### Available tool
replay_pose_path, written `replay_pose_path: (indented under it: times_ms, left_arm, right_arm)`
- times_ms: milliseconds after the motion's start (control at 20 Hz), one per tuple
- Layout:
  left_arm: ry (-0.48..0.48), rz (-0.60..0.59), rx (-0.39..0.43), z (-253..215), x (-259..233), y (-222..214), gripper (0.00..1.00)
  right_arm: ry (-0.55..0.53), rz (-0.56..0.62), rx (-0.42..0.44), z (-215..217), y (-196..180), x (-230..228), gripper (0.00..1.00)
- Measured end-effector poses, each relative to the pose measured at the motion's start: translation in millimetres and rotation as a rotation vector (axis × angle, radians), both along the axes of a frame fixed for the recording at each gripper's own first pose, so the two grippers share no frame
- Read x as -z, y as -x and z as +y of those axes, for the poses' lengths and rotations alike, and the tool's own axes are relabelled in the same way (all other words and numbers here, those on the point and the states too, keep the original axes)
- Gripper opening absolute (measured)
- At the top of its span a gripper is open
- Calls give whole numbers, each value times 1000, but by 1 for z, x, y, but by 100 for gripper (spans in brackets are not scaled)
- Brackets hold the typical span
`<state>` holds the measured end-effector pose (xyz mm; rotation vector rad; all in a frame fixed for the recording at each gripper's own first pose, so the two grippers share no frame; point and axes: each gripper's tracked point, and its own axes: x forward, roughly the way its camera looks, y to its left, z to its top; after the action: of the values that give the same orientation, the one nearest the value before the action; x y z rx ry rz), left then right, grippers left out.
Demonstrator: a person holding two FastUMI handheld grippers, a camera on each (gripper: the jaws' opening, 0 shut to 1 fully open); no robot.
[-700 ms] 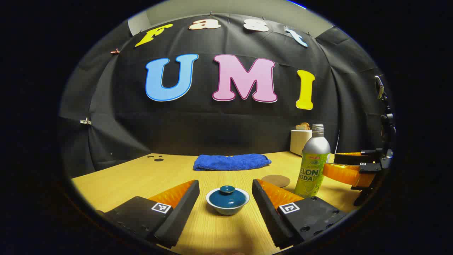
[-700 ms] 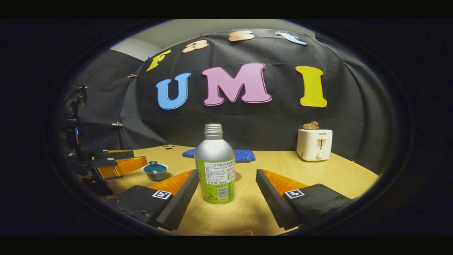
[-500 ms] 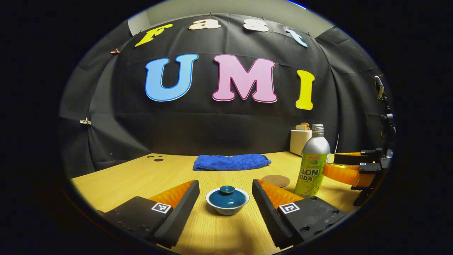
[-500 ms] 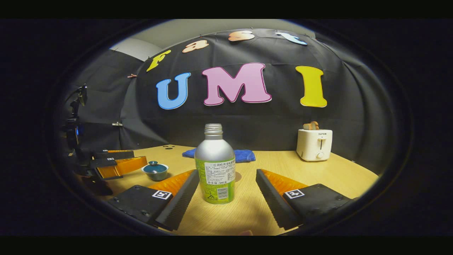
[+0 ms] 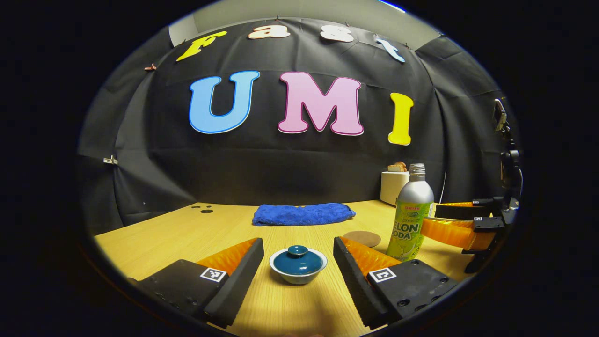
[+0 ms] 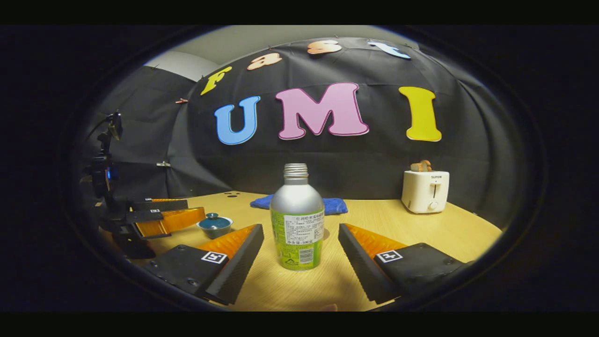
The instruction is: Open the teacup lid with one hand, grasp the water bottle and pour water into the teacup with the other hand; after pouring, place the water bottle on the coaster and then close the teacup lid.
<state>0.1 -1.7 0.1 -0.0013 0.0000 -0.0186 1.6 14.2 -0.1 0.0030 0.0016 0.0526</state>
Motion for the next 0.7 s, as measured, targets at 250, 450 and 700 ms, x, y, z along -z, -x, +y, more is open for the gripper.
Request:
replay_pose_path:
  times_ms: [250,450,700]
  left_arm:
    - [-5,49,34,-2,7,-9,95]
    - [17,97,40,7,12,-25,95]
    - [-12,112,51,7,16,-34,87]
  right_arm:
    - [0,0,0,0,0,0,100]
    - [1,-1,0,0,0,0,100]
    - [2,-1,0,0,0,0,100]
